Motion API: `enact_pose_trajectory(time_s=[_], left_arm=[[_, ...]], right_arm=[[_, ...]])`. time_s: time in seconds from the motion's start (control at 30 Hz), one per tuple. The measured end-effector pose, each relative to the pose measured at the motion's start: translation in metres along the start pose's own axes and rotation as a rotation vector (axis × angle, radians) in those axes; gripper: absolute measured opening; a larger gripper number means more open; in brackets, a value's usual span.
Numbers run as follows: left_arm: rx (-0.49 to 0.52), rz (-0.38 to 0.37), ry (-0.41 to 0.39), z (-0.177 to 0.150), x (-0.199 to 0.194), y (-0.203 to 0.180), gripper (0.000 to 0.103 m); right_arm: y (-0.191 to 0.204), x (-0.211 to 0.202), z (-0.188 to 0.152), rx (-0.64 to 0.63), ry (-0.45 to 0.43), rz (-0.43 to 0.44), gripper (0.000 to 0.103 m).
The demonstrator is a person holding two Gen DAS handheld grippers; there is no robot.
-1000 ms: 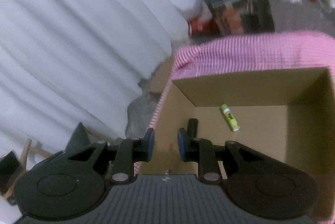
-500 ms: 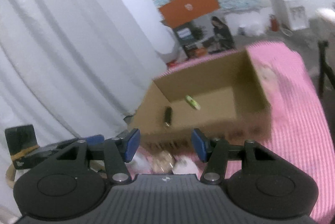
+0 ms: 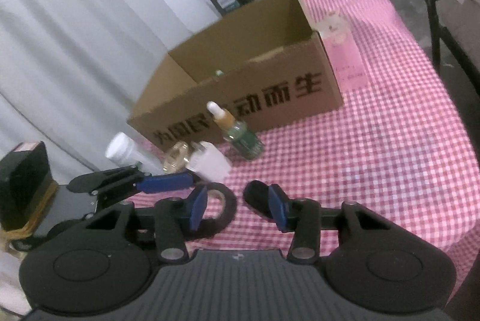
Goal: Organize rigid objects
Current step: 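Withdraw the right gripper from the box back toward the table, then lower the right gripper onto the black oval case and close it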
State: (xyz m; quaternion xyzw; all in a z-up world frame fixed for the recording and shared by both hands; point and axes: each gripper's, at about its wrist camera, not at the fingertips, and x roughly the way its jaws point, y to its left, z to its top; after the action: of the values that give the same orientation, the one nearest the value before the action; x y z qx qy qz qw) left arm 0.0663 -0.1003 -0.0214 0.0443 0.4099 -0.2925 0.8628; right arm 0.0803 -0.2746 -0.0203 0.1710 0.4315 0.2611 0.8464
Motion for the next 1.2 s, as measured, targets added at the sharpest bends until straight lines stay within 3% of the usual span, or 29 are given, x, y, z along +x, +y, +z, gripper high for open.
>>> enact_pose_trajectory(time_s=[0.3,0.5,0.67,0.8,0.97,1.2], left_arm=[[-0.121,-0.070,0.109,0.003,0.027,0.007,0.055],[-0.166,-0.060,0.158,0.005,0.041,0.012,0.053],[-0.182,-0.060,0.175,0.005,0.047,0.015,0.053],[-0.185,-0.057,0.177,0.006,0.049,0.016,0.053],[-0.173,-0.032,0.171,0.010,0.052,0.016,0.050],[-0.134,0.005,0.146,0.012,0.050,0.012,0.050]], right_arm=[[-0.018,0.052,0.020,-0.038,0.119,-0.016,0.036],[-0.027,0.078,0.017,-0.011,0.208,-0.021,0.031],[-0.036,0.077,0.015,0.058,0.240,0.070,0.029],[-0.037,0.073,0.016,0.079,0.240,0.136,0.029],[-0.039,0.079,0.019,0.078,0.240,0.097,0.029],[-0.042,0.086,0.018,0.102,0.227,0.095,0.020]])
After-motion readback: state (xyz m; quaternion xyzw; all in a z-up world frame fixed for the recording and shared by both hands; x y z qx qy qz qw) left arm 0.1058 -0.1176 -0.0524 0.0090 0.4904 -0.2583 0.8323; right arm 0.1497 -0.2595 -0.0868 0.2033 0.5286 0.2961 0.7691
